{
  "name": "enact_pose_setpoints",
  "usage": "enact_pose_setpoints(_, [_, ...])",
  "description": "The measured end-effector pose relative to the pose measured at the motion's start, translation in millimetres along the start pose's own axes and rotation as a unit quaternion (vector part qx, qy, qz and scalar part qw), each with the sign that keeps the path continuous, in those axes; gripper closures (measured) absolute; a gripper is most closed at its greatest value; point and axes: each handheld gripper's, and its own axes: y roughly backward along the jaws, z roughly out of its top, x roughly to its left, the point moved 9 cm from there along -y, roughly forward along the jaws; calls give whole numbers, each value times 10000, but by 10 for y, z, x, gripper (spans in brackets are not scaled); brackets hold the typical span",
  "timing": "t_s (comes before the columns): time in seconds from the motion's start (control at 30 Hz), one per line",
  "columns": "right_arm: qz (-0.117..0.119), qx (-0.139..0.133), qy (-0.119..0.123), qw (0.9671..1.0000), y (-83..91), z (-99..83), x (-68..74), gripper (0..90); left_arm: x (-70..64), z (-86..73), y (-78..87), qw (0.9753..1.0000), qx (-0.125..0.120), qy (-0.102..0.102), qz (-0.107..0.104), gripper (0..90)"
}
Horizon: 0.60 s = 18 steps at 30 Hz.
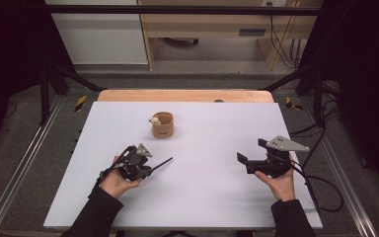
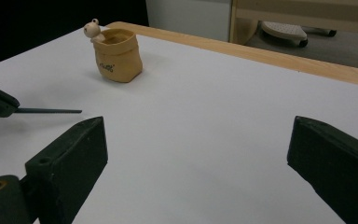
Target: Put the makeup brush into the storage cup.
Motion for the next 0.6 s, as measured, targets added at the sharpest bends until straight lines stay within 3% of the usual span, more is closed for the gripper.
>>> enact_pose_setpoints(0.2, [10, -4, 6, 10000, 2, 2, 2, 52, 4, 39, 62, 9997, -235, 48, 9, 835])
enact_pose_setpoints(0.6, [27, 23, 62, 10000, -1, 14, 39, 51, -98, 142, 209, 9978, -628, 31, -190, 834])
